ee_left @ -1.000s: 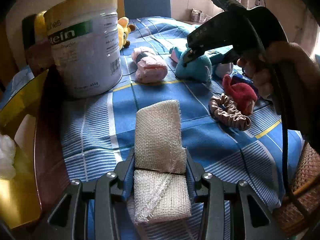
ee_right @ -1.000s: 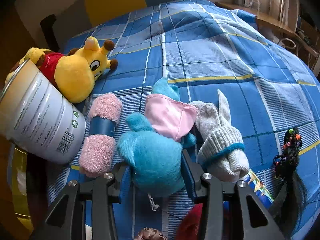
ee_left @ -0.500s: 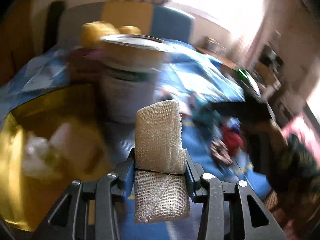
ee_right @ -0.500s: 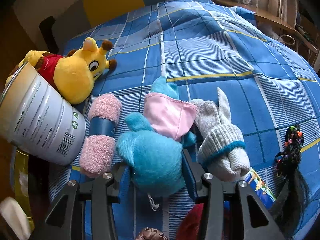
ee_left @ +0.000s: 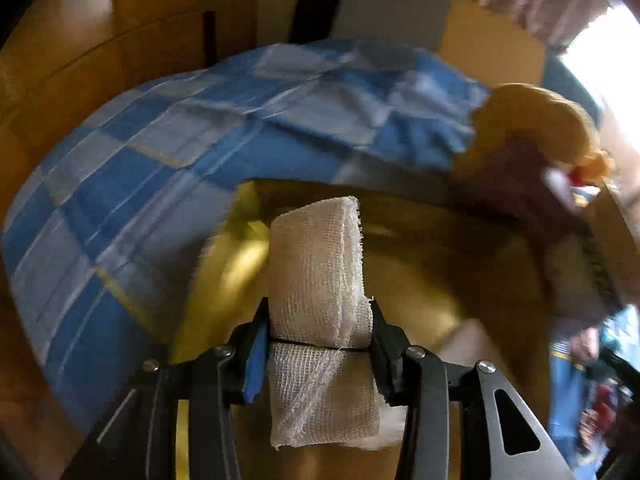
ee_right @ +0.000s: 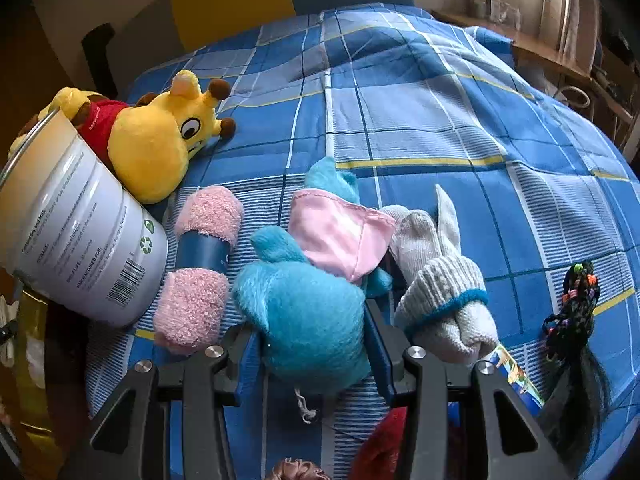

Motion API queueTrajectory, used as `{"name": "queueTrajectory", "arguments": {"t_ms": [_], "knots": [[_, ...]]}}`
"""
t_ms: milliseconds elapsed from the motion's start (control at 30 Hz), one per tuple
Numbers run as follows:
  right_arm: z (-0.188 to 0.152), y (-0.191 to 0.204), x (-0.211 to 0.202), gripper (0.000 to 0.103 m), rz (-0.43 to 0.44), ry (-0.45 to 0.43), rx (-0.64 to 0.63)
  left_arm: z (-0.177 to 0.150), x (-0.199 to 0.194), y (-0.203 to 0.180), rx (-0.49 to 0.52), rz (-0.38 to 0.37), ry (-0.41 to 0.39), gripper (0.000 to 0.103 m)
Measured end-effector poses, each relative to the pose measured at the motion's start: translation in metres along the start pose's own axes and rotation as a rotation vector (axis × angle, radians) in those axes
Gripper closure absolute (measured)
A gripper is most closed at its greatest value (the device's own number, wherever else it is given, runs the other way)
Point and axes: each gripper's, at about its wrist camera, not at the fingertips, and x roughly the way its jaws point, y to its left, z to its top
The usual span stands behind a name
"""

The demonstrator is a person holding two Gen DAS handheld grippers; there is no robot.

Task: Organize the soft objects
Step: 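Carry the gauze pad to the tray with the left gripper while the right gripper grasps the blue plush toy, then carry the blue plush toy with the right gripper and drop it in the tray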

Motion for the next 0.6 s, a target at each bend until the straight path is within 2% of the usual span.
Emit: {"name": "queueTrajectory", "arguments": {"t_ms": [67,167,233,367,467,600], "knots": [[-0.001,0.002,-0.001,0.057,-0.008,-0.006,-0.011,-0.009,0.003,0.007,0.003,0.017,0.009,0.056],[-0.001,0.004,-0.001,0.057,-0.021,-0.014,-0.025,-0.024,0.000,0.009,0.037,0.034,0.008,0.044],[-0.002,0.005,-0.001,0.058,-0.028,-0.021,-0.032,-0.034,-0.005,0.013,0.043,0.019,0.003,0.037],[0.000,0.004,-0.005,0.063,-0.022,-0.023,-0.011,-0.051,-0.026,0.014,0.051,-0.027,-0.029,0.035],[0.004,0.002,-0.013,0.064,-0.001,-0.023,0.022,-0.058,-0.043,0.010,0.094,-0.047,-0.081,0.035],[0.024,0.007,-0.036,0.064,0.031,-0.072,0.060,-0.070,-0.060,0.009,0.122,-0.070,-0.113,0.033]]}}
